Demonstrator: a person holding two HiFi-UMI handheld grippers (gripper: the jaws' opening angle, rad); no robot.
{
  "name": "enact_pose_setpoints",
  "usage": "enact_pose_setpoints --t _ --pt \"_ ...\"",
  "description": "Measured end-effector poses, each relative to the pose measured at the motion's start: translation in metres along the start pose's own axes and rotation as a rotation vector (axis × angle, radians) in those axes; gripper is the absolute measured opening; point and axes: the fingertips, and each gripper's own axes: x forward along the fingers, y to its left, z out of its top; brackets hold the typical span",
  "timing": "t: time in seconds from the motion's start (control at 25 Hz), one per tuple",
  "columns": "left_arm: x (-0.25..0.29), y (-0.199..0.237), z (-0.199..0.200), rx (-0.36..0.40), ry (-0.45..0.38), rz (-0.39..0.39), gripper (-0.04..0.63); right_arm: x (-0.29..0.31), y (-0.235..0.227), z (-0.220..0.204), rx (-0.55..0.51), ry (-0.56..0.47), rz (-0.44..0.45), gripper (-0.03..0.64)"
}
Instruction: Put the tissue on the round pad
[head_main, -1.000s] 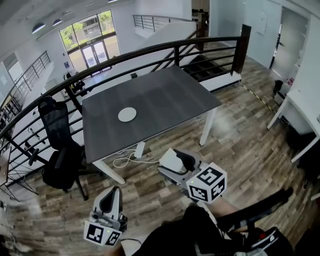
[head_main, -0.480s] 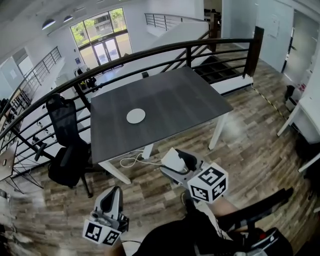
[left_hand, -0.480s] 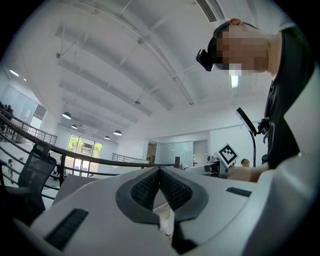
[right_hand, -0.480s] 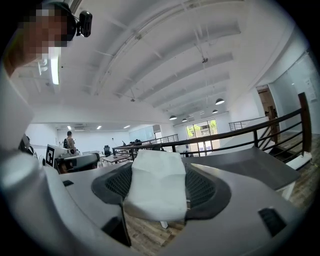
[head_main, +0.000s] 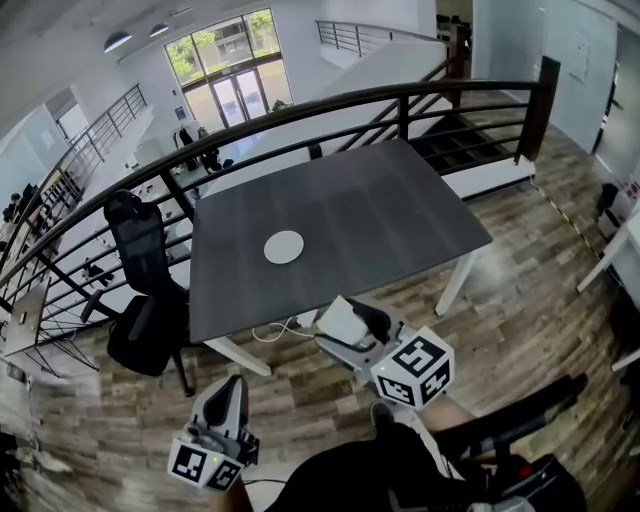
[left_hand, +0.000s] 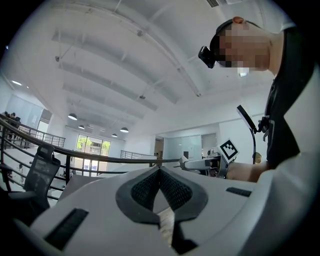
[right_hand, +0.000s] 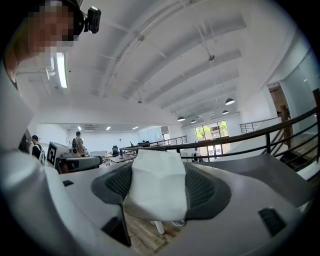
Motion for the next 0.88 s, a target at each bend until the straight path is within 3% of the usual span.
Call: enact_pose_setpoints --t 0.88 --pt "0.147 0.001 -0.011 -0.001 0.028 0.105 0.003 0.036 -0.155 0.015 0.024 0.024 0.101 0.324"
